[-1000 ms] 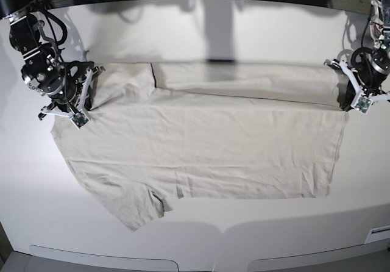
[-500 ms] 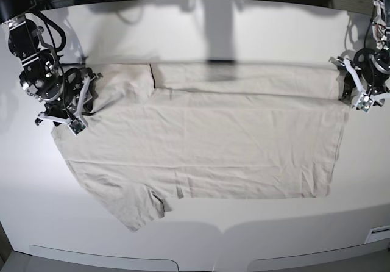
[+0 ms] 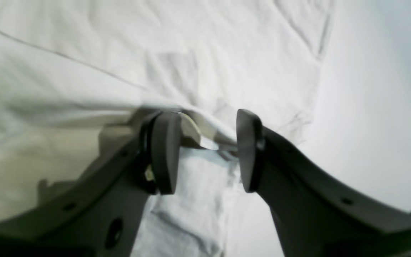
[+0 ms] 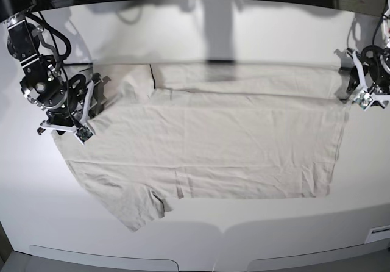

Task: Fold the T-shirt properly
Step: 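Release the folded edge and pull both grippers back up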

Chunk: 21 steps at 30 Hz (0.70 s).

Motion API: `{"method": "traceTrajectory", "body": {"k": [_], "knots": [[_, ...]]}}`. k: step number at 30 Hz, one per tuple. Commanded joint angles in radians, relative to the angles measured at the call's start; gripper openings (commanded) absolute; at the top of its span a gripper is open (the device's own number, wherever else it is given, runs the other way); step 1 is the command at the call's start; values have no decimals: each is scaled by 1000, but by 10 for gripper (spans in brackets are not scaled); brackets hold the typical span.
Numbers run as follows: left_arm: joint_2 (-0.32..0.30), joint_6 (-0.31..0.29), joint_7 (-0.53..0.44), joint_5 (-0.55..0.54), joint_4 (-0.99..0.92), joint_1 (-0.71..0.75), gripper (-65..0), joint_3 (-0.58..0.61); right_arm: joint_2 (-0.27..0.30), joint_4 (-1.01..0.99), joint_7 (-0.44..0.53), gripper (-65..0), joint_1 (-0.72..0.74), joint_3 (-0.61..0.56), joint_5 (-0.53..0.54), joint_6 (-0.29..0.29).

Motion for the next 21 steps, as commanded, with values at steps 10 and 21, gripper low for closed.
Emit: {"method": "traceTrajectory", "body": {"k": [10, 21], "knots": [[-15, 215, -133, -309, 31, 72, -650, -8, 11, 25, -51, -650, 18, 13, 159, -11], [27, 351, 53, -739, 14, 42, -650, -8, -94, -108, -48, -650, 21, 13, 289, -51]]}}
